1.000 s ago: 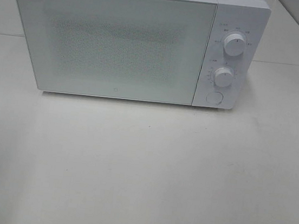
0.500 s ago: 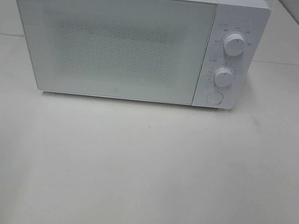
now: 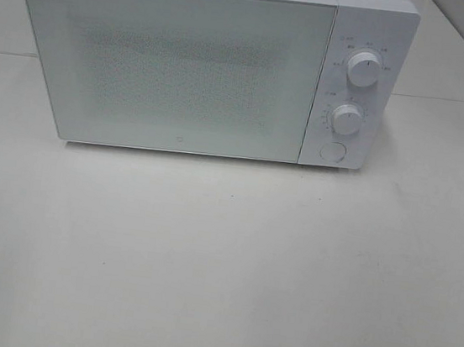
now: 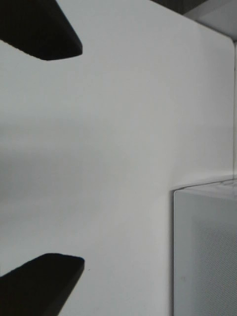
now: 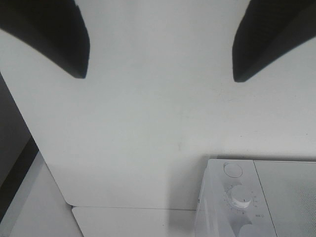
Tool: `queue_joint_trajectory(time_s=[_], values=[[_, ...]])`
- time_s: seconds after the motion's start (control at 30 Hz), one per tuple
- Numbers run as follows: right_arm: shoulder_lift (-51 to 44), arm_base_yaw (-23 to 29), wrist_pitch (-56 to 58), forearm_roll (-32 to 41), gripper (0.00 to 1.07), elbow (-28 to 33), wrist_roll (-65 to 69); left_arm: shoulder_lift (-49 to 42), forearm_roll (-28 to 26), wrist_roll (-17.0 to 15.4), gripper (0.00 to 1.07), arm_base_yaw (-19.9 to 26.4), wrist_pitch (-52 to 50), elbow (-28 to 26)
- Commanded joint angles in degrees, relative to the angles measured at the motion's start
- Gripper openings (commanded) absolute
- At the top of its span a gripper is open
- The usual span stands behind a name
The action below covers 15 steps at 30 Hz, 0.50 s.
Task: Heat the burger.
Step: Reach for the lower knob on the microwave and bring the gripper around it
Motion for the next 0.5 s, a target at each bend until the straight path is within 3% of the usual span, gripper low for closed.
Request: queue_joint_trajectory(time_s=[0.03,0.5], values=[[-1.55,-0.17,-0.34,-0.06,0.75,0.0,0.69,-3.44,-0.11,0.11,1.0,1.55,-0.34,0.17],[-1.55,-0.17,-0.34,-0.06,0.75,0.0,0.69,-6.65,-0.11,0.11,1.0,1.55,-0.4,0.17]])
